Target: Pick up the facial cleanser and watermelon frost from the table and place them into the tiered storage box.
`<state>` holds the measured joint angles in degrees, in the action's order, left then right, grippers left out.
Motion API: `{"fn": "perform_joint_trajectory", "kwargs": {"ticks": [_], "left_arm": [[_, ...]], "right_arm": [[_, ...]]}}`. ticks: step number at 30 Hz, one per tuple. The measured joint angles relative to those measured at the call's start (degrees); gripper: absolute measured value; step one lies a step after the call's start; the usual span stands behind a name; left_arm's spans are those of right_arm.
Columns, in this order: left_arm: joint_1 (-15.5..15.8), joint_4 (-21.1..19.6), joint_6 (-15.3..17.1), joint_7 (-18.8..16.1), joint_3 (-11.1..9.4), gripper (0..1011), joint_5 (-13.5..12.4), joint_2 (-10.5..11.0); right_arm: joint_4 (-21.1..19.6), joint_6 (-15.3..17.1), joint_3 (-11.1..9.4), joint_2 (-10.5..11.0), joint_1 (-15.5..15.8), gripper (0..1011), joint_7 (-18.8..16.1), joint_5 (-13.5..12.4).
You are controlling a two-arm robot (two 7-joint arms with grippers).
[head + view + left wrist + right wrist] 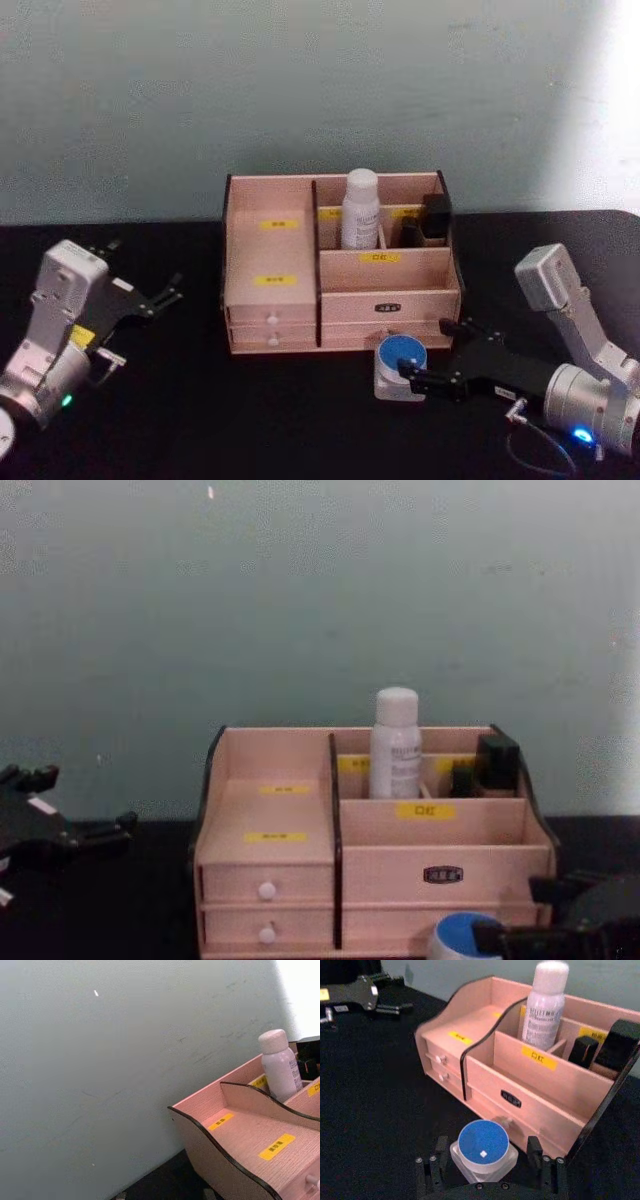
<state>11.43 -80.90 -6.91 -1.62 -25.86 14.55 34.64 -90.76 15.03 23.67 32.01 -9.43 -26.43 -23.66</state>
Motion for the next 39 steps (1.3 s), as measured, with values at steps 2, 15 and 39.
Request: {"fn": "perform_joint_trajectory", "kwargs": {"ticks": [2, 15, 39], "left_arm": [[0.0, 0.0, 0.0, 0.0, 0.0, 1001, 0.0, 0.0], [0.0, 0.0, 0.0, 0.0, 0.0, 1001, 0.0, 0.0], [0.0, 0.0, 0.0, 0.0, 0.0, 1001, 0.0, 0.0]], "right_arm": [[0.3, 0.8, 0.4, 0.0, -0.3, 1000, 0.1, 0.1], [2.5, 1.9, 2.1, -0.4, -1.9, 1000, -0.3, 0.5], [5.5, 0.6, 3.9, -2.0, -4.3, 1000, -1.0, 3.0]]}}
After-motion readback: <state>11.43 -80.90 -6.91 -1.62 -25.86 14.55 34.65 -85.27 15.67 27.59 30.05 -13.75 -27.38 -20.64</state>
